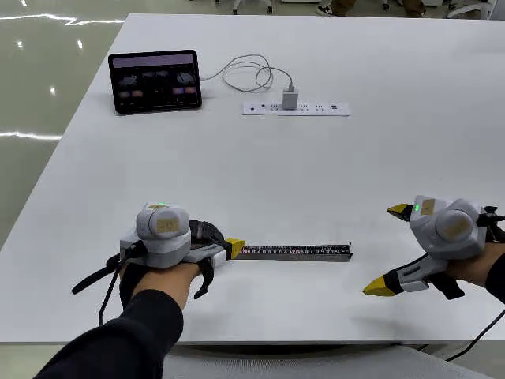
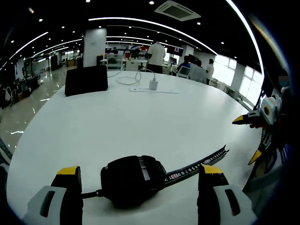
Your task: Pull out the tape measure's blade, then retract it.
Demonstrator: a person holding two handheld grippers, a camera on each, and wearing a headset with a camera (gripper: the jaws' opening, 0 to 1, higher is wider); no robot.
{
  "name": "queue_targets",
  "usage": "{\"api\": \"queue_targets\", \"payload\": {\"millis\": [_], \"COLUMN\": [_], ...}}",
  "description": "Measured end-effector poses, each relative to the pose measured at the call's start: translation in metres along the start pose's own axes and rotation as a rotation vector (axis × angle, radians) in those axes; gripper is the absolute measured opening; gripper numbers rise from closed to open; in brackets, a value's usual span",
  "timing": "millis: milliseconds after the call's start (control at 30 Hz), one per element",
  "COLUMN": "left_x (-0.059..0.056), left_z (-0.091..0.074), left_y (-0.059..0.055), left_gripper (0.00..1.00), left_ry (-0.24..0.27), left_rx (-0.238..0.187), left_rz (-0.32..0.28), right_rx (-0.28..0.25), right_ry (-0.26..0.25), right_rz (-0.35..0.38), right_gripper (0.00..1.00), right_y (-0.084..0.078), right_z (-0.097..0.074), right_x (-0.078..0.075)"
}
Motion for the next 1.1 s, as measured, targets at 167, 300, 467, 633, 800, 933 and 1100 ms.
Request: {"api": "queue_targets", "payload": {"millis": [167,300,467,633,800,933,1100], "left_x": [0.007,0.002,0.002,0.005,0.002,0.001,0.002], "left_z": [0.005,0.005,0.007,0.009,0.012,0.014,0.013], "left_y": [-0.006,-0.01,-0.006,-0.008,-0.008,-0.01,-0.008], "left_gripper": [1.0,1.0,0.99,0.96,0.96,0.96,0.93], "left_ry": [0.003,-0.007,-0.01,-0.009,-0.017,-0.027,-0.006], "left_rx": [0.02,0.027,0.003,-0.008,-0.019,-0.015,-0.026], "left_rz": [0.012,0.024,0.057,0.035,0.049,0.056,0.042], "right_rx": [0.029,0.054,0.085,0.137,0.165,0.17,0.182], "right_ry": [0.062,0.125,0.176,0.229,0.264,0.279,0.295], "right_rz": [-0.034,-0.079,-0.122,-0.154,-0.165,-0.17,-0.183], "right_gripper": [0.86,0.73,0.61,0.44,0.32,0.24,0.22], "right_y": [0.01,0.016,0.017,0.009,0.001,0.0,0.002], "right_z": [0.014,0.025,0.037,0.049,0.057,0.059,0.066], "right_x": [-0.006,-0.01,-0.013,-0.012,-0.016,-0.016,-0.014]}}
Point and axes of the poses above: the centre of the closed fingertips' face, and the gripper's own axes: z roughly forward along the fingers, x roughly to its left, y roughly out of its top, the point moved 8 cm from there along -z, roughly backward along the fingers, and after that the axes turned 3 degrees about -z, right-handed, at the moved point
